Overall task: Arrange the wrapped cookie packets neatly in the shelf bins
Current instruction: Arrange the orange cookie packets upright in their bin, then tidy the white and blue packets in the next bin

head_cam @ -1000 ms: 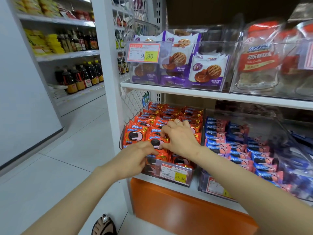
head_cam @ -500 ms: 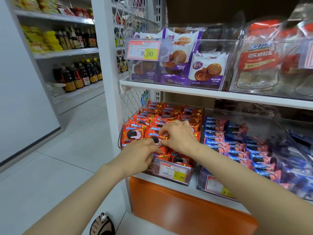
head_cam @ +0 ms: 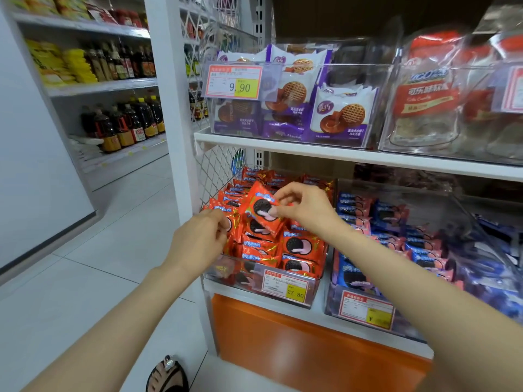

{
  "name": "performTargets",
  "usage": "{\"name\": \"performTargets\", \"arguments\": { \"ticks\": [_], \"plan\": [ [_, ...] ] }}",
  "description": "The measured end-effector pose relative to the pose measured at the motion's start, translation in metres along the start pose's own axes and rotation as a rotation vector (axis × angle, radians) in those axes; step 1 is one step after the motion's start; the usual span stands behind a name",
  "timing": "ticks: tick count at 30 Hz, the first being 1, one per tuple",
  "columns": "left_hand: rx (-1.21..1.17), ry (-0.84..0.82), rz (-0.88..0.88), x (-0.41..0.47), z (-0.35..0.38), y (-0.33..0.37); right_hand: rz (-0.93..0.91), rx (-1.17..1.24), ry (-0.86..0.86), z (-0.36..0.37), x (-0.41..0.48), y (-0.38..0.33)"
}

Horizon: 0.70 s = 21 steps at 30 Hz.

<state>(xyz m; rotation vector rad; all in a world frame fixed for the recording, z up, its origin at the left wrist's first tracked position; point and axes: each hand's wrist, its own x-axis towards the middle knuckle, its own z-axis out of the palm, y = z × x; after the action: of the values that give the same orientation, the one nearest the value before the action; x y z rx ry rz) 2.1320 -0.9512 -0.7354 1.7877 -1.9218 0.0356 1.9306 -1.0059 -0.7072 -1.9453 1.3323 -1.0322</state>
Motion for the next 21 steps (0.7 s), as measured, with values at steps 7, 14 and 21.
{"name": "performTargets", "arguments": {
  "ticks": [7, 14, 21],
  "plan": [
    [0.072, -0.034, 0.119, 0.003, 0.010, 0.012, -0.254, -0.608, -0.046, 0.033, -0.016, 0.010],
    [0.149, -0.038, 0.283, 0.009, 0.029, 0.026, -0.293, -0.680, -0.067, 0.015, -0.019, 0.009],
    [0.180, -0.092, 0.244, 0.015, 0.023, 0.033, -0.110, -1.013, -0.141, -0.031, -0.029, 0.017]
  ]
}}
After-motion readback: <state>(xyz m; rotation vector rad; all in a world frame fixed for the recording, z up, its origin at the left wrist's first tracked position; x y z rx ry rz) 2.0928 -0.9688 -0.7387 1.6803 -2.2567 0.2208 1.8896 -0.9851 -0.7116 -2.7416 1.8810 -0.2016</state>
